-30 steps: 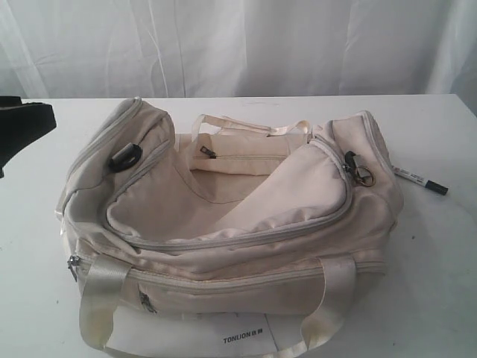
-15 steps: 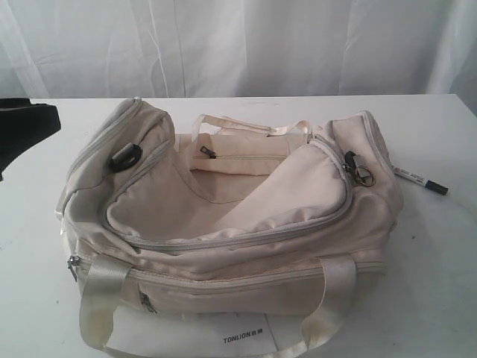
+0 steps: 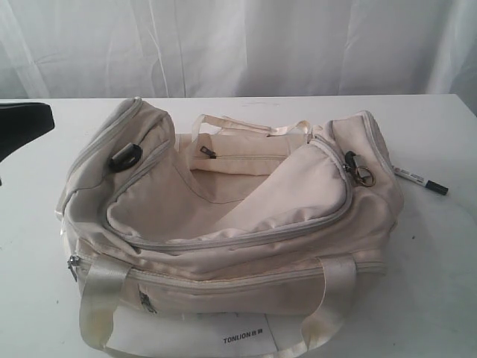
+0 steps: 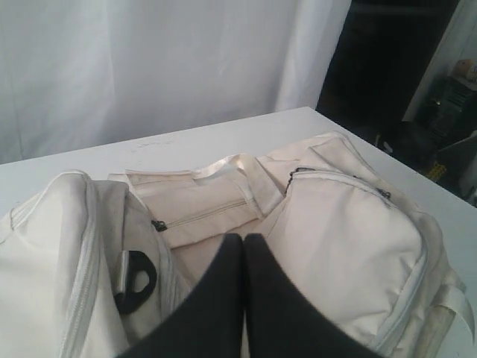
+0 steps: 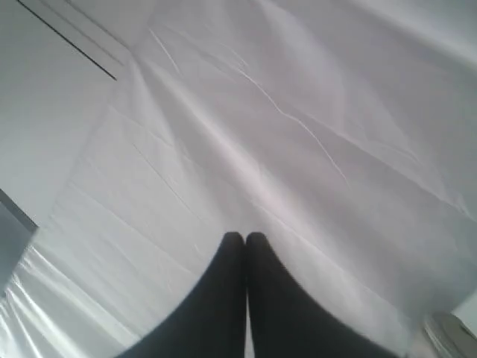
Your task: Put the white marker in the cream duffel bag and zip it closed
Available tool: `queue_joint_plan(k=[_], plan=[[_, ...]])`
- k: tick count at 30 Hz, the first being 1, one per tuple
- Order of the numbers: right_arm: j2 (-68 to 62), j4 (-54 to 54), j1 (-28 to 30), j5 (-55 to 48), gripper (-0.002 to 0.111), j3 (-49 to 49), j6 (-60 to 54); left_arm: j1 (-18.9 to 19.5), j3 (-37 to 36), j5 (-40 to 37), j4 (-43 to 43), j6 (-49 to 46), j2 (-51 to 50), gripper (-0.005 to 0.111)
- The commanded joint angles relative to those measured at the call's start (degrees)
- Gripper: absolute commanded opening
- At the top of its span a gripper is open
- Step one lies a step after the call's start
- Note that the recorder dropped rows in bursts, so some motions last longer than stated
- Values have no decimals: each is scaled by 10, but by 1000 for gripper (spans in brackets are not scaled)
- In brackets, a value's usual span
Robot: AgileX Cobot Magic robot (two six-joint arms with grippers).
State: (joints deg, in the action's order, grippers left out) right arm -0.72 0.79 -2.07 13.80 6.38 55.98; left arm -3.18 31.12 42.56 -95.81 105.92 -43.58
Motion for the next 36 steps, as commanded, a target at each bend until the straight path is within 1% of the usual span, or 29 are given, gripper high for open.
queue_joint_plan(k=[1, 3, 5, 6, 8, 9, 10, 12, 15, 17, 19, 23, 27, 30, 32, 33, 35, 36], plan=[[-36, 114, -28, -187, 0, 102, -10, 0, 5, 19, -2, -15, 2, 3], [-63, 117, -45, -250, 0, 153, -51, 0, 5, 13, -2, -15, 2, 11], [-99, 117, -63, -294, 0, 194, -62, 0, 5, 4, -2, -15, 2, 23], [-120, 117, -73, -318, 1, 217, -95, 0, 5, 0, -2, -15, 2, 28], [-166, 103, -94, -376, 6, 263, -162, 0, 5, -6, -2, -15, 2, 40], [-185, 89, -102, -393, 9, 282, -186, 0, 5, -10, -2, -15, 2, 43], [-208, 75, -112, -410, 14, 305, -234, 0, 5, -15, -2, -15, 2, 45], [-251, 56, -127, -447, 23, 348, -300, 0, 5, -24, -2, -15, 2, 46], [-335, 52, -135, -534, 35, 418, -351, 0, 5, -34, -2, -15, 2, 46], [-374, 49, -135, -563, 37, 441, -381, 0, 5, -36, -3, -15, 2, 46], [-418, 35, -135, -569, 38, 461, -415, -1, 5, -35, -7, -15, 3, 46], [-513, 41, -130, -564, 38, 478, -455, -25, 5, -31, -12, -15, 3, 46], [-613, 22, -93, -516, 38, 478, -512, -32, 5, -22, -12, -15, 3, 46], [-676, -55, -38, -497, 38, 484, -593, -32, 5, -21, -12, -7, 3, 46], [-713, -171, 9, -506, 38, 494, -702, -32, 5, -21, -12, -5, 3, 46], [-725, -252, 28, -520, 37, 500, -774, -32, 5, -22, -12, -6, 3, 46], [-756, -389, 70, -578, 37, 519, -911, -32, 5, -27, -12, -5, 3, 46], [-773, -442, 92, -610, 37, 531, -959, -32, 5, -29, -12, -5, 3, 46]])
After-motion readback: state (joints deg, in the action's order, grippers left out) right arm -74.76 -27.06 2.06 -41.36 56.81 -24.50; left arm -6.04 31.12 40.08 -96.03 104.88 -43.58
